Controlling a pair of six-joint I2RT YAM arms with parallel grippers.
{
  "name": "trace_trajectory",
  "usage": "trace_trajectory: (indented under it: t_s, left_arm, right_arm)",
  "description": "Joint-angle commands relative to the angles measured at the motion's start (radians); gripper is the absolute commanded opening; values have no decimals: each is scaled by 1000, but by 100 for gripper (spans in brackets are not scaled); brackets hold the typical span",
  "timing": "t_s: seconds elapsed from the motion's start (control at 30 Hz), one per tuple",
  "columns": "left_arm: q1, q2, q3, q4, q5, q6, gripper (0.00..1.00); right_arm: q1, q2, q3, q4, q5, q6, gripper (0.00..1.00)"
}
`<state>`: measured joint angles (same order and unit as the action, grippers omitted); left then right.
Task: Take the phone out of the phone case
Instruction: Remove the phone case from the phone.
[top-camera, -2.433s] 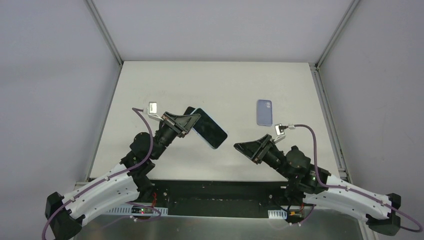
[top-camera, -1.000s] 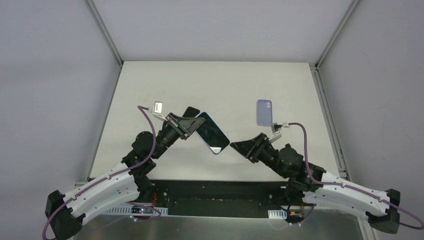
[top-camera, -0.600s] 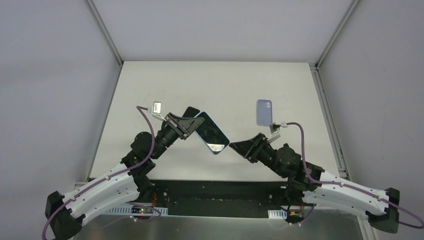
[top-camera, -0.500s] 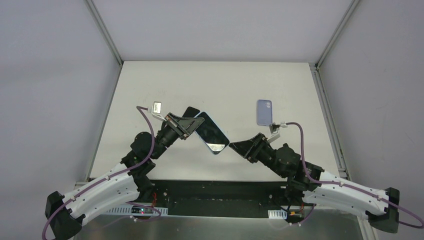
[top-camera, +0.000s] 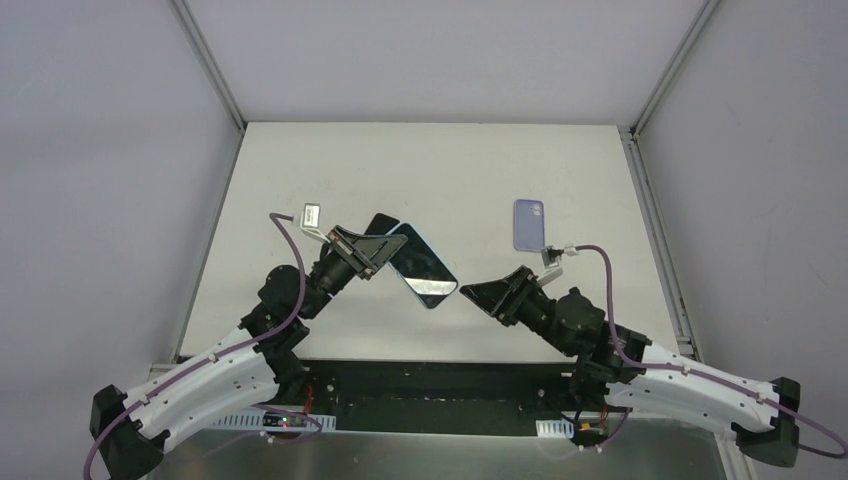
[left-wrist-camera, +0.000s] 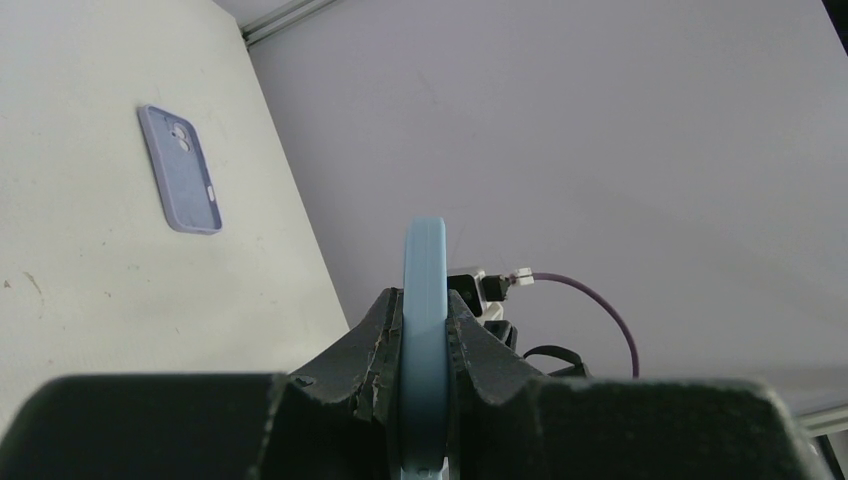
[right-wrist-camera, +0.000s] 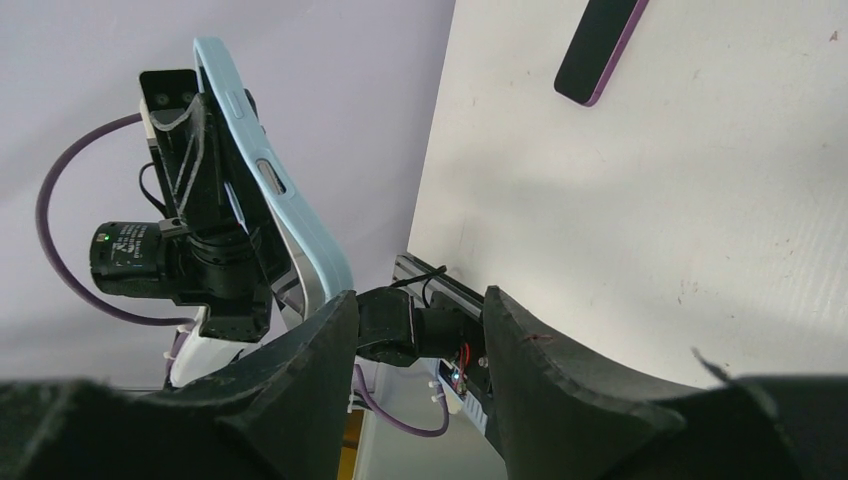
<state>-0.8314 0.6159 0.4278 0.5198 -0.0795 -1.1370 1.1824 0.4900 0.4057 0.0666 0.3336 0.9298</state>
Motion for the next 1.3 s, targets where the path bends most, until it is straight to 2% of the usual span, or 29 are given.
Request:
trace_trajectory:
  t_s: [0.0, 0.5, 1.27]
  left_arm:
    - [-4, -29, 27, 126, 0, -21, 0]
    - [-4, -15, 27, 126, 10, -27, 0]
    - [-4, -2, 39, 126, 33, -40, 0]
  right_arm:
    - [-3, -48, 42, -5, 26, -1, 52]
    - [-3, 7, 81, 29, -17, -15, 52]
    - [-3, 62, 79, 32, 1, -8, 52]
